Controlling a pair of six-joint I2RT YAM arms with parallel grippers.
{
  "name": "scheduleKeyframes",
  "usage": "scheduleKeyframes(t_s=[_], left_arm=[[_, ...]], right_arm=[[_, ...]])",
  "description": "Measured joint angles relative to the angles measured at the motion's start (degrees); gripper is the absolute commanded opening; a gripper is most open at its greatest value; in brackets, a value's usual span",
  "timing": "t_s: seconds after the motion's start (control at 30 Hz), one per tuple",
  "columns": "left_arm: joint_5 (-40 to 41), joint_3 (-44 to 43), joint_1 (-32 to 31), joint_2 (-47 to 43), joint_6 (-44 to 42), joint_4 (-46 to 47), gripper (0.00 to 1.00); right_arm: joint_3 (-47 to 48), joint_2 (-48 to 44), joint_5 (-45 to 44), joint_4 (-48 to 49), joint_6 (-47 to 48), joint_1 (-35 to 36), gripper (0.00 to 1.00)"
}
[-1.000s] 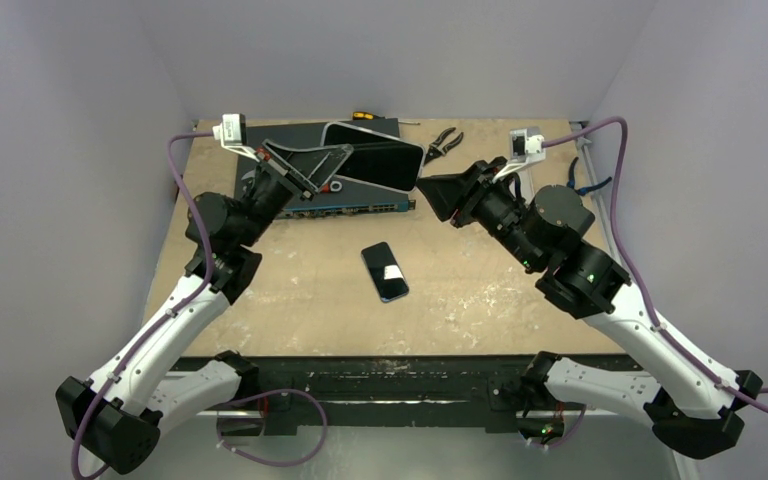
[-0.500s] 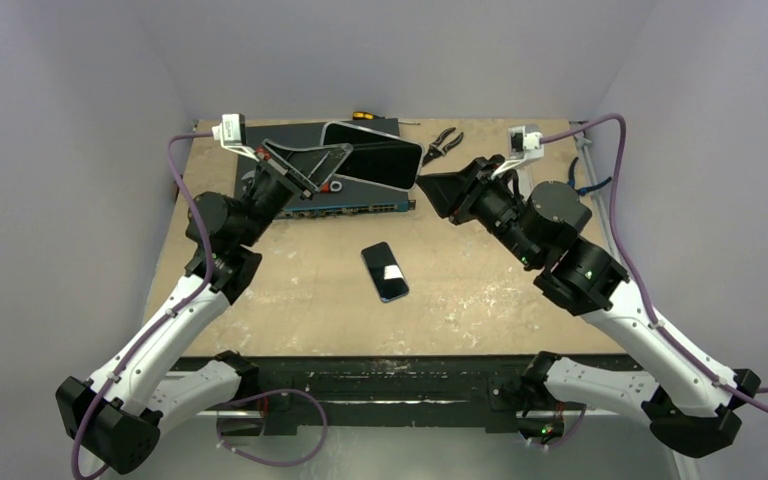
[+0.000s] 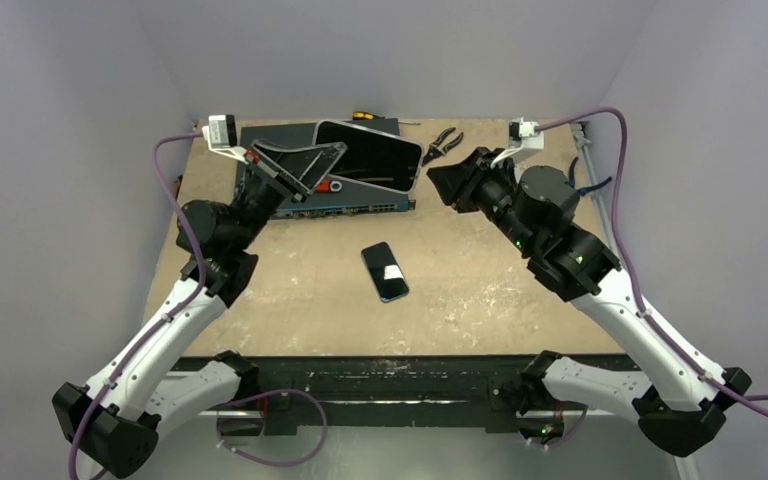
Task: Take the phone out of the phone case
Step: Remove the phone case from the phone.
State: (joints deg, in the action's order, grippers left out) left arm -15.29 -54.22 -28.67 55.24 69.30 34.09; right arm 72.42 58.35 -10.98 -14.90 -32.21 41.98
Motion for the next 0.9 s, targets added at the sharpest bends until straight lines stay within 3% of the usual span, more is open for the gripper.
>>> scheduleKeyframes(t_s=[0.07,0.23,0.33,0.6,0.9], left_arm=[[-0.5,0.0,0.0,-0.4,0.5,1.5,0.00],[-0.7,0.0,0.0,-0.7,0.6,2.6,0.00],[-0.7,0.0,0.0,-0.7,0.5,2.5,0.00],[-0.7,0.0,0.0,-0.7,0.5,1.9,0.00],[-0.7,0.0,0.0,-0.7,0.5,1.7,0.00]], right_arm=[[-0.1,0.5,0.1,-0.5,-0.2,-0.6,0.30],[-0.9,-0.4,0.3,-0.2,-0.6,-0.8,0.53],[-2.8,-3.2,1.0,2.0,-1.0,-0.8,0.59],[-5.2,-10.4,5.1,10.6,-1.5,-0.8,0.61],[-3.8,-5.0,9.6,12.8,-1.9,-0.8,0.58]])
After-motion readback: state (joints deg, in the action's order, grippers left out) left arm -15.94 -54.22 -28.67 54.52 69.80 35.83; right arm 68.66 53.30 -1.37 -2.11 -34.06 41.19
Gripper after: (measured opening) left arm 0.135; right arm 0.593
